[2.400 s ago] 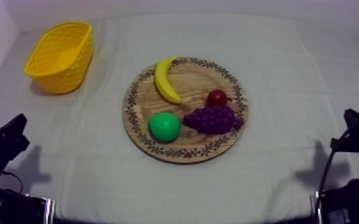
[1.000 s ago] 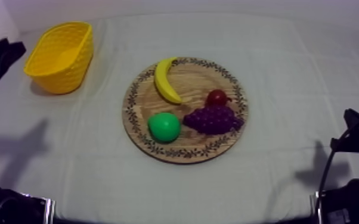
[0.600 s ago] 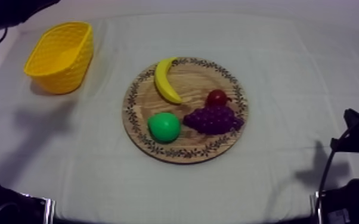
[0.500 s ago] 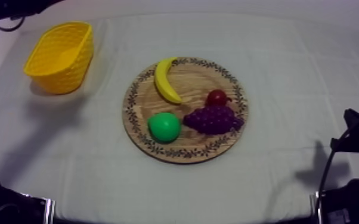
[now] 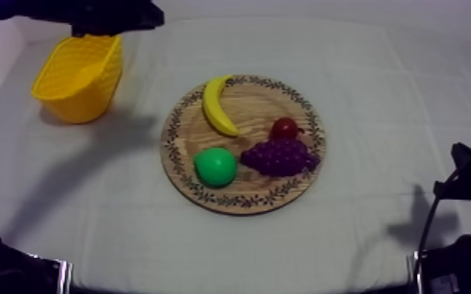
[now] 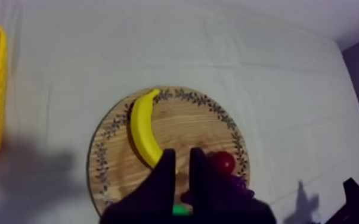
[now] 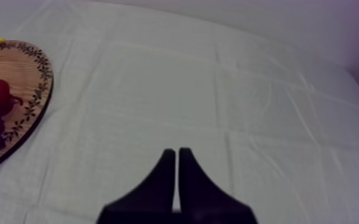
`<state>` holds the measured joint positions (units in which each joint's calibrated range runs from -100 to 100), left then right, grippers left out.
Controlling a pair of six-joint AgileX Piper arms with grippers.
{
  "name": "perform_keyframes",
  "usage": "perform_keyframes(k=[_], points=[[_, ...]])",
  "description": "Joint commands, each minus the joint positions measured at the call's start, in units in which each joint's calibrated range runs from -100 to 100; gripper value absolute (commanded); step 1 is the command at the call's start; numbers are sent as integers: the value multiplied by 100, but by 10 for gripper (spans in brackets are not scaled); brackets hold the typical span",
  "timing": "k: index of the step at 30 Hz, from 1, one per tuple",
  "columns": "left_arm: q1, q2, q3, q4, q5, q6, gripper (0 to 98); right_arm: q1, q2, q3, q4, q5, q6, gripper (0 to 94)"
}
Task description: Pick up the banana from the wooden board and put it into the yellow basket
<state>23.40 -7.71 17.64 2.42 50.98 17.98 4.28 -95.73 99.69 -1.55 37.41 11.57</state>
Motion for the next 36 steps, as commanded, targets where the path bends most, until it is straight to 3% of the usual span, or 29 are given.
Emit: perform_keyframes(k=[1,12,18,23,28,32,36], points=[[0,288,-53,9,88,57,118,1,-2,-3,1,1,-2,3],[1,1111,-37,261,141,63,151,1,-2,-3,1,1,-2,3],[20,1388,188,486,-72,-122,161,1,-2,-3,1,1,-2,3],[82,1445,254,551,-206,-137,176,1,-2,-3,1,1,-2,3],[71,1474,285,768,-332,-472,180,1,-2,-3,1,1,-2,3],[88,1460,366,938,-503,-782,322,1,-2,-3,1,1,-2,3],[130,1434,448,988,-587,-842,549,1,-2,-3,1,1,-2,3]])
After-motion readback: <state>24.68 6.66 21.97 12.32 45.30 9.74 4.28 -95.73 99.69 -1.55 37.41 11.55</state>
